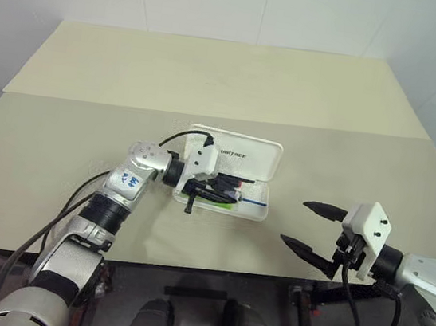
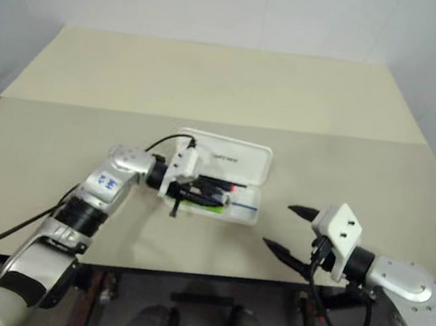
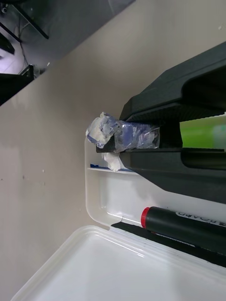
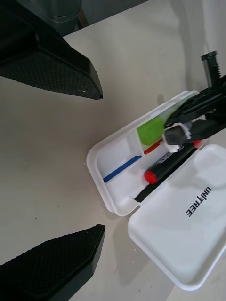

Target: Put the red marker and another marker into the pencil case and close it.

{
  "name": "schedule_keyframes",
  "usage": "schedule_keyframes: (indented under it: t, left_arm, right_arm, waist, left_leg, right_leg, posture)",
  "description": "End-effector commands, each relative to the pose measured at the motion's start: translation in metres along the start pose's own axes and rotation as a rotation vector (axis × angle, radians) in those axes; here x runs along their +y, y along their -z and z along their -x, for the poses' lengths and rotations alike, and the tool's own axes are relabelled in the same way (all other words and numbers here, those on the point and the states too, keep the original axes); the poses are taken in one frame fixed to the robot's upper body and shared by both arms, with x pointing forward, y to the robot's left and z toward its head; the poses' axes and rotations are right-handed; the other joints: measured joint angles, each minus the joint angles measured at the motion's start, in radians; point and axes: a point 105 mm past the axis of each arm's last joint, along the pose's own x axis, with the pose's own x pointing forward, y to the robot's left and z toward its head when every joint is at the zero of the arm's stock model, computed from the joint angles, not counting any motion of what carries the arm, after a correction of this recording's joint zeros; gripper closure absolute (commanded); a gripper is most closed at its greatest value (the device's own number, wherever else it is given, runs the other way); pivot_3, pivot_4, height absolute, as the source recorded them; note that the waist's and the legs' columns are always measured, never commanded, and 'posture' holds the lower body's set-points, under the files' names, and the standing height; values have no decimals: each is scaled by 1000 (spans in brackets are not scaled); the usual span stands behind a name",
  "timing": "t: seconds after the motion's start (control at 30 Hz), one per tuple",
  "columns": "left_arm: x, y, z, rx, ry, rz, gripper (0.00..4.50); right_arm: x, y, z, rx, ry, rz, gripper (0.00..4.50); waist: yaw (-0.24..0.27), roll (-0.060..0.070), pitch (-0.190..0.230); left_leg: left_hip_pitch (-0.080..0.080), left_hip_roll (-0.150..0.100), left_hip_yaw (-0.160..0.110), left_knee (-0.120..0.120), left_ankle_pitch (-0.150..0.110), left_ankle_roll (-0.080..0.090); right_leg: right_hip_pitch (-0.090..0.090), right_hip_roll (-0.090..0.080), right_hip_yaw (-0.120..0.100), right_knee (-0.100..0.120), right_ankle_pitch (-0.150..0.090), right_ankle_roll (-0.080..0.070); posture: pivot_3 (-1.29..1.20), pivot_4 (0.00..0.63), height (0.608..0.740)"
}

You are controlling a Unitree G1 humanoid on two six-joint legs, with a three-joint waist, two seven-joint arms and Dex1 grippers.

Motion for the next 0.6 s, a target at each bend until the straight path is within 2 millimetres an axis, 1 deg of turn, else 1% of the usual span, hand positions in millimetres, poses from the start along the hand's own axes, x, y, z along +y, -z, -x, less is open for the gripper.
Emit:
schedule_keyframes:
  t: [0.03,0.3,0.43,0.6]
  left_arm:
    - [5,-12,-9,-2,8,-59,4192]
    - [11,-15,-27,-9,4,-70,4192]
    - [9,-17,-36,-22,21,-77,4192]
    - [6,-19,-42,-27,41,-74,4192]
  right_arm:
    - [4,-12,2,-28,4,35,0]
    - [5,-14,0,-38,6,33,0]
    - [6,-15,-2,-46,11,31,0]
    - [6,-15,-2,-49,17,30,0]
  waist:
    - [0,0,0]
    - [0,0,0]
    - [0,0,0]
    - [0,0,0]
  left_leg:
    - [0,0,0,0,0,0]
    - [0,0,-1,0,0,0]
    - [0,0,-1,0,0,0]
    - [0,0,-1,0,0,0]
  right_leg:
    - [0,0,0,0,0,0]
    - [1,0,0,-2,0,0]
    - [2,0,0,-2,0,0]
    - [2,0,0,-2,0,0]
  posture:
    - [0,150,740]
    - [0,150,740]
    - [0,150,740]
    - [0,150,740]
